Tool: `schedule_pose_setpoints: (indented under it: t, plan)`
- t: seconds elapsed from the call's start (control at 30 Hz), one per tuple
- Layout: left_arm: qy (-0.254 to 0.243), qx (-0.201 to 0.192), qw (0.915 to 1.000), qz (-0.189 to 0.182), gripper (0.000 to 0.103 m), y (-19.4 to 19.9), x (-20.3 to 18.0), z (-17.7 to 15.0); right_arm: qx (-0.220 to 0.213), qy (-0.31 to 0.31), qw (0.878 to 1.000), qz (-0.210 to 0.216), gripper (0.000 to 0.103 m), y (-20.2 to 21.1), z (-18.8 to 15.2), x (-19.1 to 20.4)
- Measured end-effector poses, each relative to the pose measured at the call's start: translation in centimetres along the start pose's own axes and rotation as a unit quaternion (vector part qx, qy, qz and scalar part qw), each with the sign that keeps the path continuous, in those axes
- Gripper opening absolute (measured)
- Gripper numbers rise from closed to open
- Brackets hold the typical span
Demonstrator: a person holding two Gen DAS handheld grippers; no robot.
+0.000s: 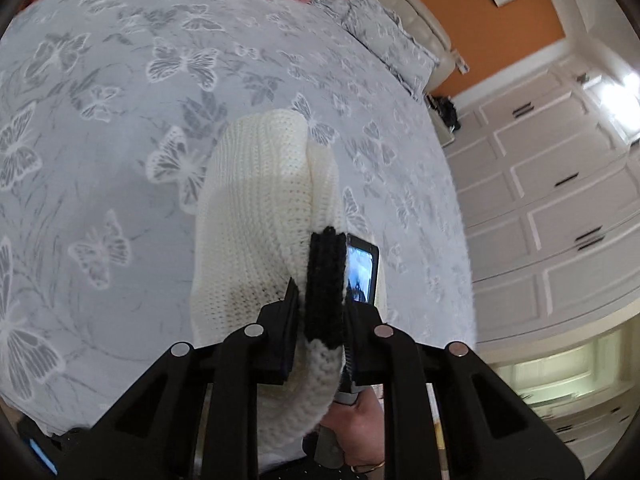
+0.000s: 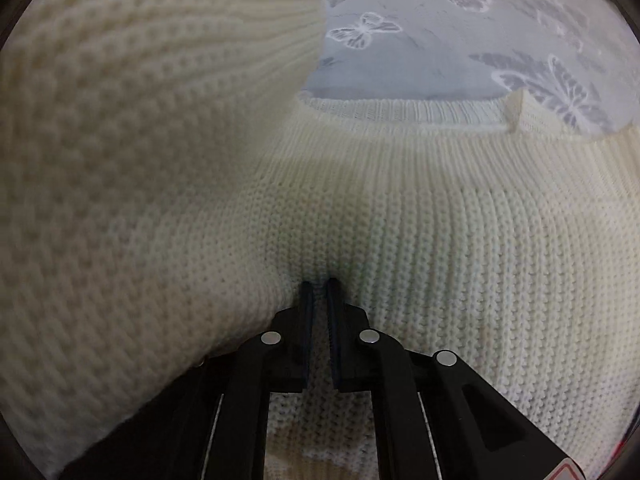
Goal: Fold small clothes
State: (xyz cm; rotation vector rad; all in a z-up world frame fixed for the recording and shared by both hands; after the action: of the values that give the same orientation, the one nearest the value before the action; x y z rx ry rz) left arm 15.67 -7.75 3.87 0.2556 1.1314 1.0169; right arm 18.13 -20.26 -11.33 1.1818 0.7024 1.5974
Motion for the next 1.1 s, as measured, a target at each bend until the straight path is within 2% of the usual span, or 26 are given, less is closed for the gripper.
schedule_pose_setpoints:
  t: [0.1, 0.13, 0.2, 0.27, 0.37, 0.4, 0.43, 0.53, 0.57, 0.63, 0.73, 0.83, 0.9, 0.93, 0.97, 1.03, 1.1]
  plan:
    - [-0.016, 0.005, 0.9998, 0.009, 0.018, -0.9, -1.8, -0.2, -0.004, -0.057, 0.996, 0.067, 0.006, 1.5, 0.4, -2.4]
    - [-0.025, 0.009, 0.9996, 0.011, 0.018, -1.3, -2.7, -0.3, -0.020, -0.082, 0.993, 0.082, 0.012, 3.1, 0.4, -3.9]
    - [-0.036, 0.018, 0.9991, 0.012, 0.018, -2.0, -3.4, -0.7, -0.062, -0.101, 0.990, 0.082, 0.021, 6.6, 0.1, -6.8]
    - [-0.037, 0.025, 0.9989, 0.017, 0.019, -2.9, -3.9, -1.3, -0.100, -0.120, 0.985, 0.068, 0.039, 10.7, -0.9, -10.5]
    - [-0.031, 0.047, 0.9983, 0.016, 0.024, -5.7, -5.4, -2.8, -0.127, -0.162, 0.977, 0.048, 0.042, 15.4, -3.5, -15.8]
    - [-0.034, 0.053, 0.9979, 0.015, 0.029, -6.8, -6.1, -3.7, -0.128, -0.170, 0.976, 0.044, 0.042, 16.0, -4.1, -16.7]
    - [-0.038, 0.057, 0.9976, 0.012, 0.040, -7.7, -6.7, -4.5, -0.127, -0.177, 0.975, 0.039, 0.043, 16.7, -4.7, -17.5]
    - [-0.042, 0.061, 0.9970, 0.023, 0.058, -8.7, -7.9, -6.9, -0.121, -0.177, 0.976, 0.039, 0.051, 18.0, -6.0, -18.0]
    - [-0.042, 0.059, 0.9972, 0.020, 0.062, -8.4, -7.9, -7.4, -0.119, -0.171, 0.977, 0.043, 0.059, 18.1, -5.6, -17.5]
    - [-0.051, 0.050, 0.9970, 0.031, 0.066, -6.8, -7.2, -7.9, -0.120, -0.154, 0.980, 0.048, 0.071, 17.9, -5.4, -16.1]
    - [-0.073, 0.029, 0.9948, 0.065, 0.068, -4.4, -5.4, -7.7, -0.113, -0.123, 0.985, 0.048, 0.076, 16.2, -3.8, -14.0]
    - [-0.088, 0.013, 0.9909, 0.101, 0.072, -1.3, -2.9, -7.3, -0.090, -0.117, 0.988, 0.048, 0.083, 13.9, -2.4, -12.5]
    - [-0.090, 0.008, 0.9893, 0.115, 0.072, -0.2, -1.8, -7.1, -0.061, -0.120, 0.990, 0.045, 0.084, 11.3, -1.7, -11.7]
    - [-0.089, 0.007, 0.9889, 0.119, 0.072, 0.2, -1.3, -7.1, -0.044, -0.115, 0.991, 0.043, 0.069, 9.8, -1.6, -11.1]
    - [-0.088, 0.009, 0.9886, 0.122, 0.072, 0.4, -0.8, -7.2, -0.036, -0.109, 0.992, 0.048, 0.031, 9.1, -1.7, -10.6]
    - [-0.083, 0.018, 0.9883, 0.127, 0.072, 0.6, -0.2, -7.4, -0.030, -0.108, 0.992, 0.055, 0.022, 9.0, -1.9, -9.7]
    - [-0.083, 0.022, 0.9883, 0.126, 0.072, 0.5, -0.1, -7.7, -0.076, -0.101, 0.989, 0.072, 0.020, 12.1, -1.5, -9.3]
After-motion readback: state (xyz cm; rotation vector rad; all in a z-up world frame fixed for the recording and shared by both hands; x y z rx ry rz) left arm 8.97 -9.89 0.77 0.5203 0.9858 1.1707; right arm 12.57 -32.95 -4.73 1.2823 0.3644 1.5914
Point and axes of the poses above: each gripper's, at about its wrist camera, not at the fingertips, and y roughly against the way its jaws point, x to its left, z to its top, the point moved 2 cm from there along -y, roughly the way its jaws point, and after that the axes turned 10 degrees about -x, right-handed, at the moved point
